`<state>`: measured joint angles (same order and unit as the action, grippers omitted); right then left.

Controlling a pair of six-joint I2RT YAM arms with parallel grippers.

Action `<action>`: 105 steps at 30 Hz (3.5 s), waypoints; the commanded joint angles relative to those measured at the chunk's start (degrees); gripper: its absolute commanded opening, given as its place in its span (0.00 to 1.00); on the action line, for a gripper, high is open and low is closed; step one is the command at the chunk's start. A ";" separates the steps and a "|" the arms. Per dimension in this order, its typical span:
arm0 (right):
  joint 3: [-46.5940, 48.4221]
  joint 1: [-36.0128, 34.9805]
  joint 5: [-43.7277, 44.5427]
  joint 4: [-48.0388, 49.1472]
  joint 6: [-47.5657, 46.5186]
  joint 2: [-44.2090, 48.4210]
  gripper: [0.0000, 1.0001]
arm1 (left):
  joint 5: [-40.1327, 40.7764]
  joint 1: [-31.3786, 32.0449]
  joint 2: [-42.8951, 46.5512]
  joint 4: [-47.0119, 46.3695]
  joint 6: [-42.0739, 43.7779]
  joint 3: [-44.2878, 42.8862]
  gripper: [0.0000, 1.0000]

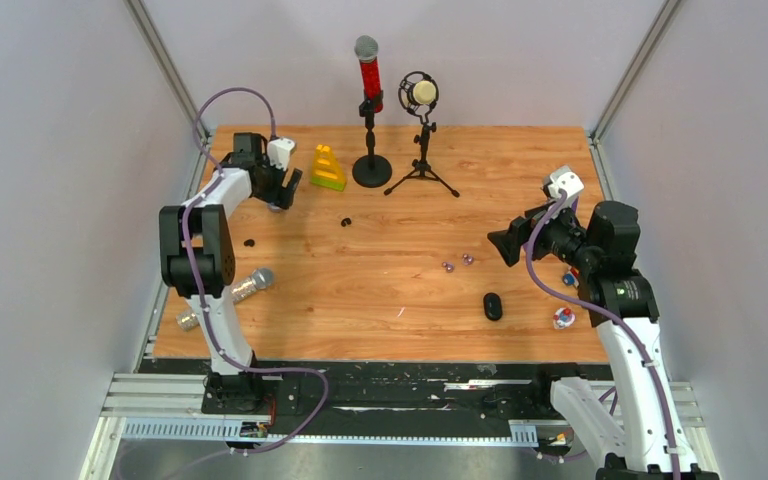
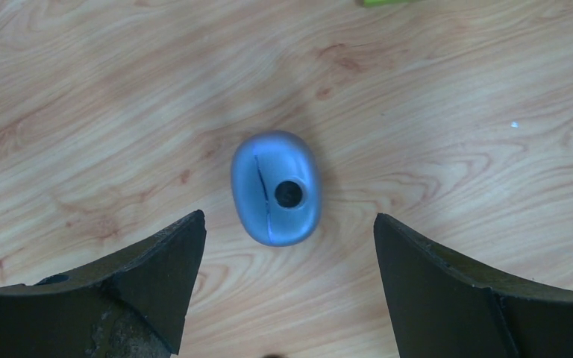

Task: Insert the wireless bluetooth earbuds into the charging case
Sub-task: Pick up the charging case at the center of the board.

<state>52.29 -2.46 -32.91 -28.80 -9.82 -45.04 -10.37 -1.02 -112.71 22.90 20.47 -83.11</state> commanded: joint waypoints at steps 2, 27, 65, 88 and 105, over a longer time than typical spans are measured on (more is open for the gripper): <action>-0.25 -0.25 -0.25 2.62 -1.42 -0.43 1.00 | 0.95 -1.12 -2.80 1.35 -1.22 -5.04 0.89; -0.57 -2.46 0.13 2.94 -2.16 -1.36 1.00 | -2.90 -1.27 -8.28 9.23 -2.65 -11.18 0.48; 18.00 -18.47 -25.91 23.36 37.11 -41.06 0.83 | -22.80 34.83 47.92 -1.01 7.27 21.07 0.48; 11.42 -25.52 -26.08 31.52 42.11 -40.66 0.66 | -22.69 36.42 45.13 -3.50 5.41 22.76 0.46; 12.39 -27.67 -24.72 31.35 42.96 -44.63 0.43 | -20.27 37.93 44.86 -4.77 6.12 24.40 0.45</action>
<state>62.94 -29.56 -57.63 0.30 32.80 -88.97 -30.79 36.25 -68.23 20.62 26.37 -58.96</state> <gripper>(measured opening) 0.479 0.581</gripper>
